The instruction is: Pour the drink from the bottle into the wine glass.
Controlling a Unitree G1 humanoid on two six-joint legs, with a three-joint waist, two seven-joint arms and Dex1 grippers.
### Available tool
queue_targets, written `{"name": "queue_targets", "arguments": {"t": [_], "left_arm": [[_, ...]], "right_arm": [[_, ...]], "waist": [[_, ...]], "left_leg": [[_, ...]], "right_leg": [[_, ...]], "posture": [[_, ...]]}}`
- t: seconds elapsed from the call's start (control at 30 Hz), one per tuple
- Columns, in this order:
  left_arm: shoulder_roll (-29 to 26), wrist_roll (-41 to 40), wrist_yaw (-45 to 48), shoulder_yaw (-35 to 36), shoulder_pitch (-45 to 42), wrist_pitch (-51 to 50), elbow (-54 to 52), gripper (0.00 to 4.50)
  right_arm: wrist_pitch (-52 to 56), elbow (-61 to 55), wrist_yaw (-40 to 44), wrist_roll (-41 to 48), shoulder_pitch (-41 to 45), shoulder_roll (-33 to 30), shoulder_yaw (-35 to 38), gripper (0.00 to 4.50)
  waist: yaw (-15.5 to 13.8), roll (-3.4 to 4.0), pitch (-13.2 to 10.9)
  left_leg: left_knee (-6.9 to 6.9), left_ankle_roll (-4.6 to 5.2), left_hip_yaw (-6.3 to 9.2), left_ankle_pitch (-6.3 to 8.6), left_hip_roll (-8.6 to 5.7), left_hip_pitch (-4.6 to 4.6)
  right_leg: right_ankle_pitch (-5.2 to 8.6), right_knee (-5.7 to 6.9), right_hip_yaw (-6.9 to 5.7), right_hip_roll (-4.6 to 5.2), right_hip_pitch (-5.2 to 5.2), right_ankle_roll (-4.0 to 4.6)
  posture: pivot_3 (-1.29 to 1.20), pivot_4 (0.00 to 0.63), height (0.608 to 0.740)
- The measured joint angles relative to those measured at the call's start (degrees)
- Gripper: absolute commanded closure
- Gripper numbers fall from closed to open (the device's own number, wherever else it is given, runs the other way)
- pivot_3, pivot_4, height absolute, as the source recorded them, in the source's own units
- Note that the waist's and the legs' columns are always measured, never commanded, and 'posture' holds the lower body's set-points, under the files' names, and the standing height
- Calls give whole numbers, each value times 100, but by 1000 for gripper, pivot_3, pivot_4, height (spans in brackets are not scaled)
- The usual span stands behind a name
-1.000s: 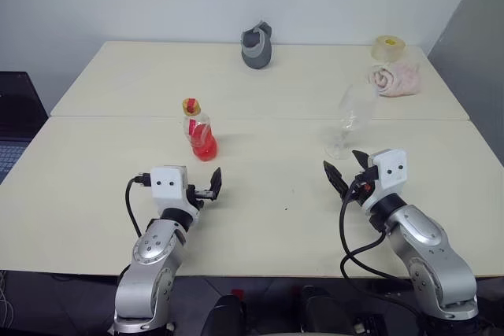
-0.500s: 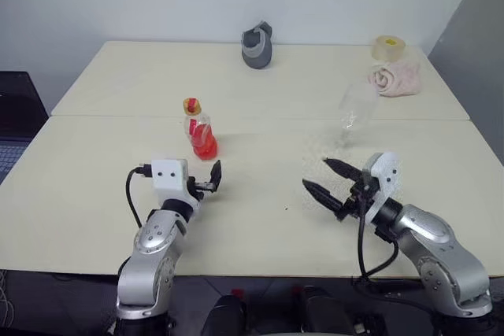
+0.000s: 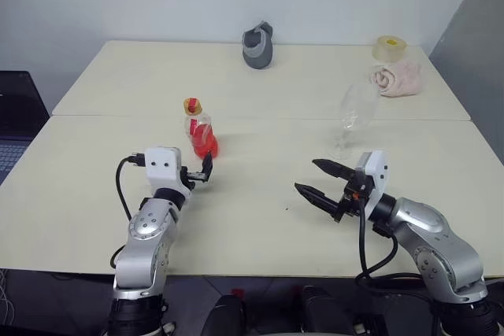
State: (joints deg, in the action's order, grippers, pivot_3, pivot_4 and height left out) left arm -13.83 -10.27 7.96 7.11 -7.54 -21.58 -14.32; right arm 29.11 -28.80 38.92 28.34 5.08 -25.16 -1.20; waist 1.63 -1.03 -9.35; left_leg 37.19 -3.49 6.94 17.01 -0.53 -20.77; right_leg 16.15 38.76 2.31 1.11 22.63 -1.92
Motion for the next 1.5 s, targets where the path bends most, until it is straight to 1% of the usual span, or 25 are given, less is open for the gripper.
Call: {"name": "queue_targets", "arguments": {"t": [0.23,0.5,0.67,0.93,1.03,1.07,1.13,1.17,1.3,1.33,1.37,1.4,1.43,1.5], "left_arm": [[-150,27,162,11,-498,369,705,27],[-176,156,212,2,-1135,885,1610,27],[-170,291,274,-21,-1667,1425,2556,27],[-102,407,285,-21,-2224,2251,3770,27],[-65,416,335,-26,-2322,2460,4046,27],[-42,415,399,-33,-2329,2538,4110,418],[-14,408,489,-53,-2329,2637,4188,766],[3,402,526,-54,-2328,2694,4196,1193],[14,400,564,-55,-2327,2795,4196,2367],[14,400,576,-55,-2323,2803,4196,2721],[18,402,592,-57,-2315,2809,4197,2966],[19,402,602,-57,-2310,2815,4197,3149],[19,402,611,-56,-2308,2819,4197,3215],[18,403,616,-56,-2302,2824,4197,3216]], "right_arm": [[0,-18,-75,-1,-13,21,1,514],[-5,-30,-206,-4,-13,60,5,514],[-5,-41,-318,-3,-12,84,16,514],[-5,-220,-537,-2,-145,94,76,514],[-5,-265,-580,0,-180,104,83,514],[-5,-268,-607,0,-182,105,87,514],[-5,-272,-661,0,-182,106,100,514],[-5,-272,-678,0,-182,107,111,514],[-5,-273,-707,4,-182,109,135,514],[-5,-275,-716,7,-182,109,137,514],[-5,-276,-726,11,-183,109,138,514],[-5,-276,-727,17,-183,108,139,514],[-5,-277,-726,24,-182,108,139,514],[-5,-277,-723,48,-179,106,139,514]], "waist": [[4,0,0],[1,0,0],[2,0,0],[0,-1,0],[9,-1,0],[9,-1,0],[9,-1,0],[8,-1,0],[6,-1,0],[5,-1,0],[6,-1,0],[6,-1,0],[6,-1,0],[6,-1,0]], "left_leg": [[0,-1,0,0,1,0],[1,-1,1,-1,0,0],[2,-2,0,-1,-3,0],[4,-2,2,-1,-3,-1],[4,-2,0,-1,-3,-1],[5,-3,1,-2,-3,-1],[5,-3,1,-2,-3,-1],[5,-3,1,-2,-2,-2],[5,-3,2,-2,-2,-2],[6,-3,2,-2,-2,-2],[6,-2,1,-2,-3,-2],[6,-2,1,-1,-3,-2],[6,-2,2,-1,-2,-2],[6,-2,1,-1,-2,-2]], "right_leg": [[0,1,0,0,1,0],[0,2,-1,0,1,0],[0,3,0,0,2,0],[0,6,-1,1,3,0],[0,8,1,1,3,0],[0,8,0,1,4,0],[0,9,-1,1,4,0],[0,9,-1,1,4,0],[0,9,-1,1,4,0],[0,9,-1,1,4,0],[0,9,0,1,4,0],[0,9,0,1,4,0],[0,9,0,1,4,0],[0,9,0,1,4,0]], "posture": [[0,150,740],[0,150,740],[0,150,740],[0,150,740],[0,150,740],[0,150,740],[0,150,740],[0,150,740],[0,150,740],[0,150,740],[0,150,740],[0,150,740],[0,150,740],[0,150,740]]}}
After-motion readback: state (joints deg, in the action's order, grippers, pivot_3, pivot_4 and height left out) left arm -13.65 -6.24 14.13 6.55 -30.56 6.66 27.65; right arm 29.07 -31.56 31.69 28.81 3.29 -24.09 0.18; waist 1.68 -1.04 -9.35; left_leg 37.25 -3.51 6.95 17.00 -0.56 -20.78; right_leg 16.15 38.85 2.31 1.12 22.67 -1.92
